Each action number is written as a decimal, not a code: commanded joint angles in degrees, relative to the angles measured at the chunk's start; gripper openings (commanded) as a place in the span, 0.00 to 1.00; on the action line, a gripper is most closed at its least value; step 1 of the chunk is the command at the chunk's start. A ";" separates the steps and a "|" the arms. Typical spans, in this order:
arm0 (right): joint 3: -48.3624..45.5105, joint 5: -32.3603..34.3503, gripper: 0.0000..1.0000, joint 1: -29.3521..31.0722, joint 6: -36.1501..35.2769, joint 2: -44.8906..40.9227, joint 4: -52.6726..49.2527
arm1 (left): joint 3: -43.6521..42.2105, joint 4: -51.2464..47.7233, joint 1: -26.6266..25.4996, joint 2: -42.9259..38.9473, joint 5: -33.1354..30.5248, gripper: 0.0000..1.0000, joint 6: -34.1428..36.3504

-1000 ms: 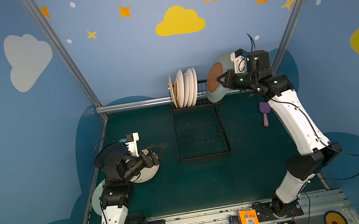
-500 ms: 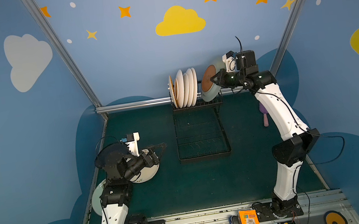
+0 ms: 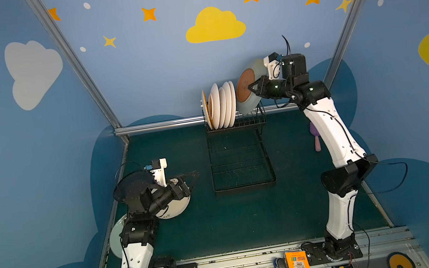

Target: Load the plates into the dish rack

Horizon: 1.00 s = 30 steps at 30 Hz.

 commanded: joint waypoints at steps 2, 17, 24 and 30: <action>3.38 -1.43 0.00 0.51 -1.09 0.83 5.03 | 0.61 -0.05 -0.07 -0.67 -0.41 1.00 0.74; 5.59 0.66 0.00 2.37 -3.68 3.50 2.51 | 0.71 -0.23 -0.06 -0.91 -0.48 1.00 0.58; 8.69 3.83 0.00 3.67 -6.47 5.42 -0.88 | 0.77 -0.29 -0.07 -0.82 -0.57 1.00 0.58; 9.23 5.57 0.00 4.74 -8.81 6.08 -1.97 | 0.76 -0.40 -0.07 -0.72 -0.67 1.00 0.58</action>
